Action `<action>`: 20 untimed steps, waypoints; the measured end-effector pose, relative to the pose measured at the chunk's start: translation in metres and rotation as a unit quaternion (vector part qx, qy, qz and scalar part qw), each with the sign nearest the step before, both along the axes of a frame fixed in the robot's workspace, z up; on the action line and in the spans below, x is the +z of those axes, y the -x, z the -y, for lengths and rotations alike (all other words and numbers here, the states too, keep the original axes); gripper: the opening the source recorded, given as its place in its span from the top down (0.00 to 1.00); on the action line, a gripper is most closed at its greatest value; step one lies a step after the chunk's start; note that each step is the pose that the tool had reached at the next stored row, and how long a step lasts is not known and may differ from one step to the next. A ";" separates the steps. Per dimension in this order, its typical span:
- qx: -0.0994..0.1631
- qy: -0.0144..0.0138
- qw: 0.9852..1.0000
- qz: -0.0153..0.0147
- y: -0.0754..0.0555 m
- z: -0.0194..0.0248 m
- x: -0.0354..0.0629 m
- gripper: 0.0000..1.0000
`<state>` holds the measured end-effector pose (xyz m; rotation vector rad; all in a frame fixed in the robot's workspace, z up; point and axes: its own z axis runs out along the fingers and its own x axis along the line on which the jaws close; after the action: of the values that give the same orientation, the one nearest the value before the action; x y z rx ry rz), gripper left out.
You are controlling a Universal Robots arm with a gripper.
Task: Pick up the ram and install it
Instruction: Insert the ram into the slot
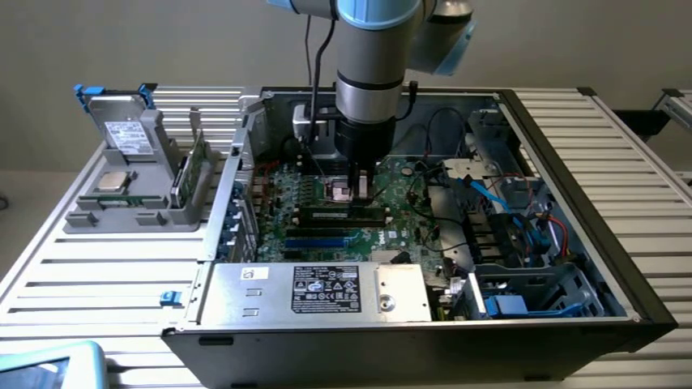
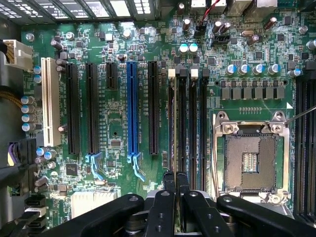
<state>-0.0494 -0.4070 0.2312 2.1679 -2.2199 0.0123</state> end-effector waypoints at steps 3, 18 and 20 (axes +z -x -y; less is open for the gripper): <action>0.001 0.000 1.000 0.001 0.000 0.0000 0.0000 0.87; 0.008 0.000 1.000 0.002 0.001 0.0002 -0.0002 0.87; 0.008 0.000 1.000 0.002 0.001 0.0002 -0.0002 0.87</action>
<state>-0.0503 -0.4073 0.2310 2.1876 -2.2046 0.0176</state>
